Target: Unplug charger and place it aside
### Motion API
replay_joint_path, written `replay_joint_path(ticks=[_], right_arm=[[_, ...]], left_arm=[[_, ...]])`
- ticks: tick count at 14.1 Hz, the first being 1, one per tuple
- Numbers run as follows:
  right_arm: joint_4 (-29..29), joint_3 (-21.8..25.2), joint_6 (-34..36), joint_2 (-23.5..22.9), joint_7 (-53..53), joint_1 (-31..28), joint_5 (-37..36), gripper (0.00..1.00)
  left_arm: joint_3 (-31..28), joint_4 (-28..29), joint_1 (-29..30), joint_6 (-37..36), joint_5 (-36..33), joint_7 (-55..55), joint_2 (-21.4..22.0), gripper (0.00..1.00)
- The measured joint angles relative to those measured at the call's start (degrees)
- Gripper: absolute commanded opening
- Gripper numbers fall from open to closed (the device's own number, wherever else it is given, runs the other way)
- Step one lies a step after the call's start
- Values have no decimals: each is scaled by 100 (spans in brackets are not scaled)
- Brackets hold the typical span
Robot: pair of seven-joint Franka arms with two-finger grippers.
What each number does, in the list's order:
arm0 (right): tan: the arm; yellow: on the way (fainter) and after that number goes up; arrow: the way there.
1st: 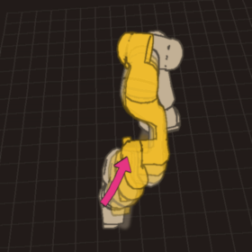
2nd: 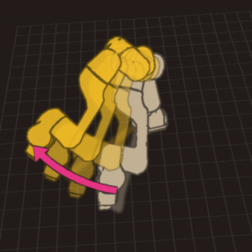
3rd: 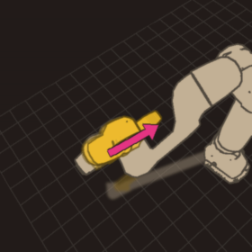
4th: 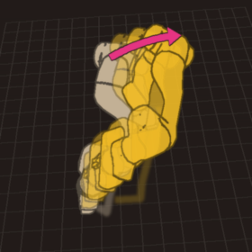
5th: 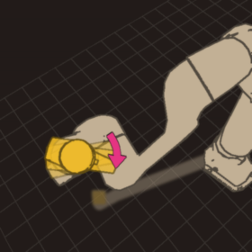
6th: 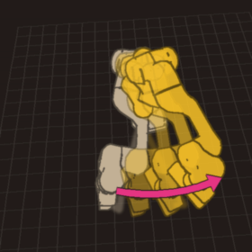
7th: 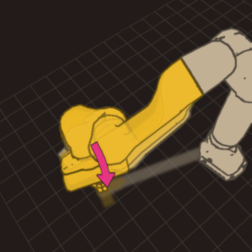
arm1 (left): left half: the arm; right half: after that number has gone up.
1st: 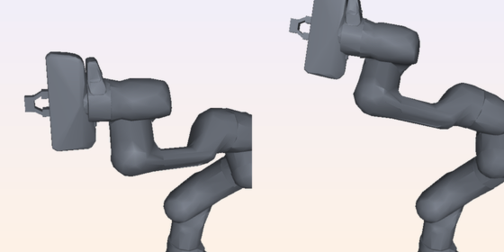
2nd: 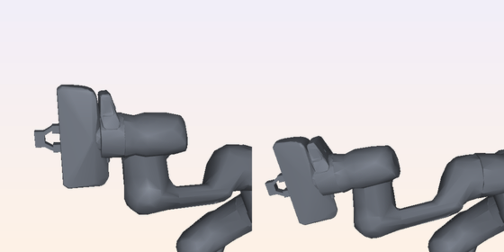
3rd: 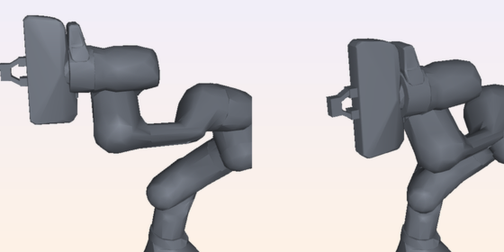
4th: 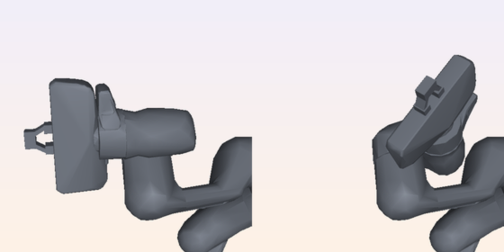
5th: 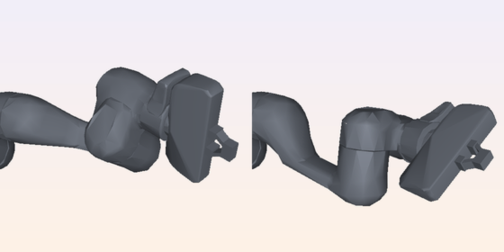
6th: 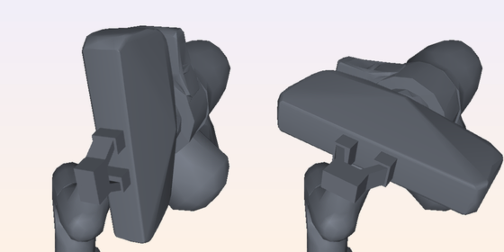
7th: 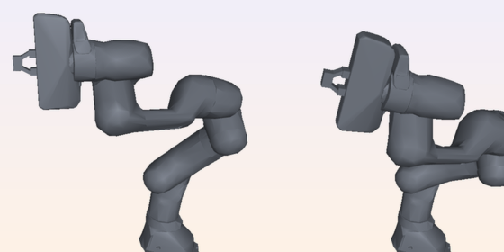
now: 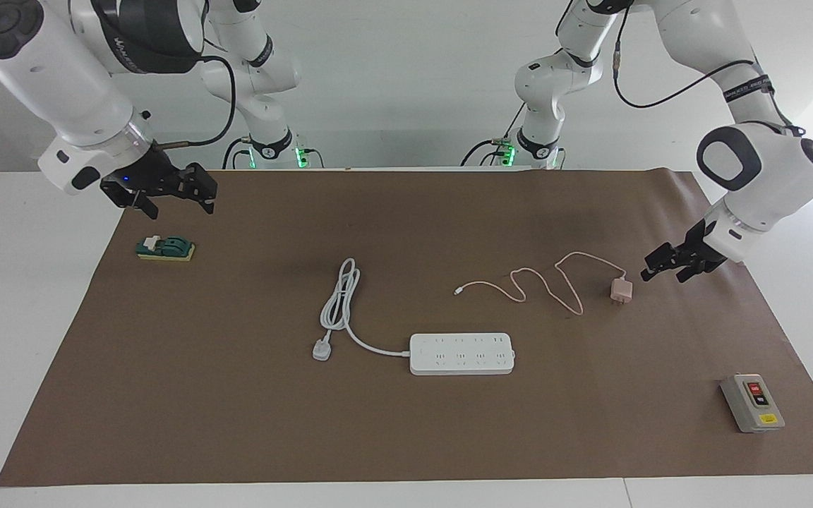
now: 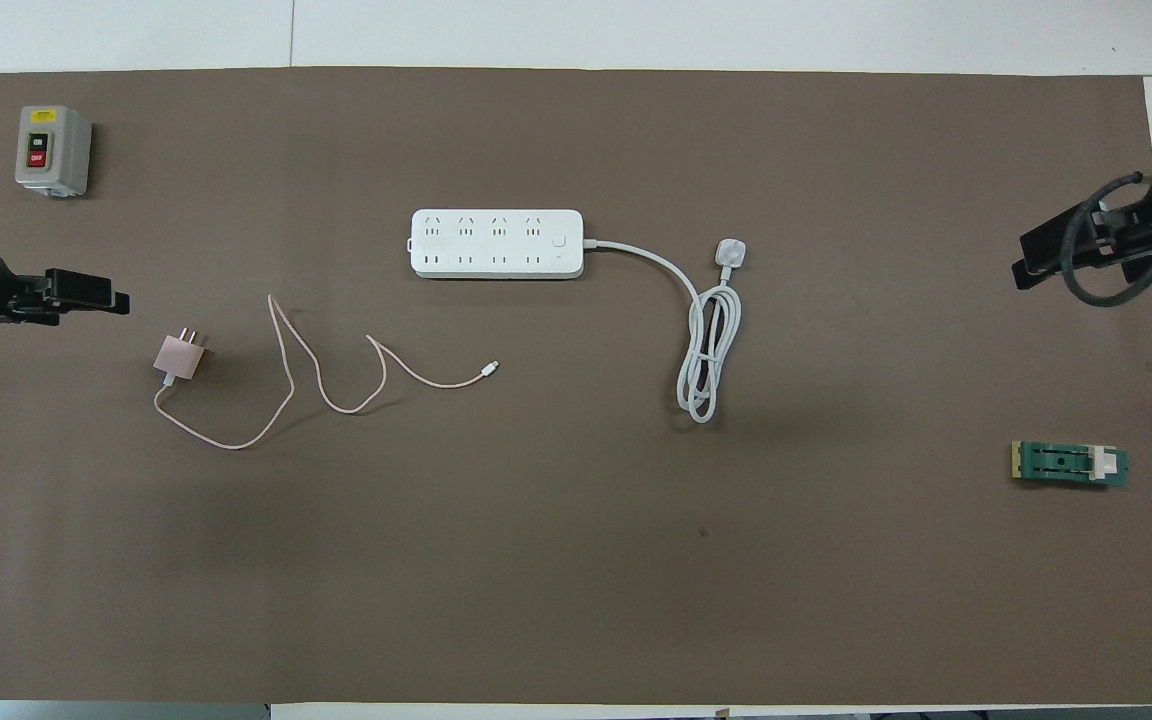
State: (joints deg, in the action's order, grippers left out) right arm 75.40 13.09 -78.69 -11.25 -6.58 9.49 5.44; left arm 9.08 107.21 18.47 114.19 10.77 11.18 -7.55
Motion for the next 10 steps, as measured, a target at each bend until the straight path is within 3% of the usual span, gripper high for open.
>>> replay_joint_path(ticks=[2, 5, 8, 10], right_arm=[[4, -110, 0, 113, -292, -288, -9, 100], [38, -778, 3, 315, -526, -1073, -239, 100], [401, -1435, 14, 734, -522, -1426, -608, 100], [853, -1634, -34, 1083, -503, -1541, -649, 100]], left_arm=[[54, -108, -17, -407, -481, -776, 470, 100], [95, -452, -21, -951, -633, -1434, 895, 100], [105, -1154, -66, -1375, -653, -1943, 937, 100], [109, -1344, -147, -1629, -688, -2044, 936, 100]])
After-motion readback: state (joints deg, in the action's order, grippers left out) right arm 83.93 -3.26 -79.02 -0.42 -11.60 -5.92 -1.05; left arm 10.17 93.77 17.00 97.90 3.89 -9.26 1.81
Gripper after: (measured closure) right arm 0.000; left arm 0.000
